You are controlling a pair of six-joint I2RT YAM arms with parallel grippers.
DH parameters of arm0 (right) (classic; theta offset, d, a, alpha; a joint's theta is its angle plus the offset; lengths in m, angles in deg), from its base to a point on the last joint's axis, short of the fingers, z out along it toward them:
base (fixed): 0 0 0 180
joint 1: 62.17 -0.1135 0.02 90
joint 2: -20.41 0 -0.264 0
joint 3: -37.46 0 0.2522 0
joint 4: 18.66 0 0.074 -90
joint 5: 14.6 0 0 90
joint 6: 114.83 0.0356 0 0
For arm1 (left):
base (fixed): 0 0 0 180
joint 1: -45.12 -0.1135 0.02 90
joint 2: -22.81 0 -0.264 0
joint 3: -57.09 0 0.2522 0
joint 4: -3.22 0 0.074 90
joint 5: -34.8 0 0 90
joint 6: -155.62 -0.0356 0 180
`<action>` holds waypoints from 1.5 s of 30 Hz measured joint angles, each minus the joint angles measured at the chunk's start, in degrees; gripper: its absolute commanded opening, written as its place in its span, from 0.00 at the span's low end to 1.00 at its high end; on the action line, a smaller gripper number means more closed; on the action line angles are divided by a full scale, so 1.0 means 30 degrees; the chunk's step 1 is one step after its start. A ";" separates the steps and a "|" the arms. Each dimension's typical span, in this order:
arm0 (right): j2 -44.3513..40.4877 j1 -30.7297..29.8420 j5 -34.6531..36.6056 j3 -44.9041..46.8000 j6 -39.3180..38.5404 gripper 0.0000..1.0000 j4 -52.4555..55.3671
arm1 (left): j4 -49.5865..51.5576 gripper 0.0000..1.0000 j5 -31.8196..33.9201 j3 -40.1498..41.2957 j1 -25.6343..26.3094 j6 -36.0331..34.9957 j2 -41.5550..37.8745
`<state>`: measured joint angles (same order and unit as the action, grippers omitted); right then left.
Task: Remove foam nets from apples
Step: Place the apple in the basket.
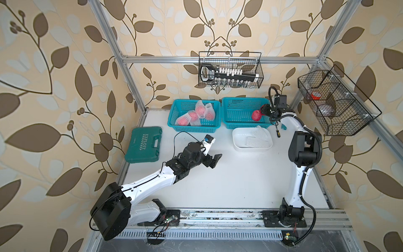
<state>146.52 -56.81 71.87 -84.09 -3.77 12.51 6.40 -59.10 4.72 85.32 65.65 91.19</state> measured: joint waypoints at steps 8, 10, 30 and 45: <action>0.1158 0.0000 0.0262 -0.1071 -0.0503 0.64 0.0925 | -0.0350 0.99 0.0474 -0.0015 0.0000 -0.0182 0.0459; 0.1275 0.0000 0.0262 -0.1071 -0.0539 0.67 0.1078 | -0.0342 0.99 0.0525 -0.0029 0.0000 -0.0313 0.0758; 0.1268 0.0000 0.0255 -0.0576 -0.0525 0.81 0.0299 | -0.0313 0.99 0.1690 -0.0036 0.0000 -0.0532 0.0998; -0.5049 -0.0408 -0.1443 0.3089 0.0474 0.85 -0.1195 | 0.0663 0.99 0.2178 -0.2237 -0.3140 0.0146 0.0998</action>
<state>131.37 -58.03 67.54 -74.82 -2.35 8.93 8.38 -52.56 -1.99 75.90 66.09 94.18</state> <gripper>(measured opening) 0.840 0.987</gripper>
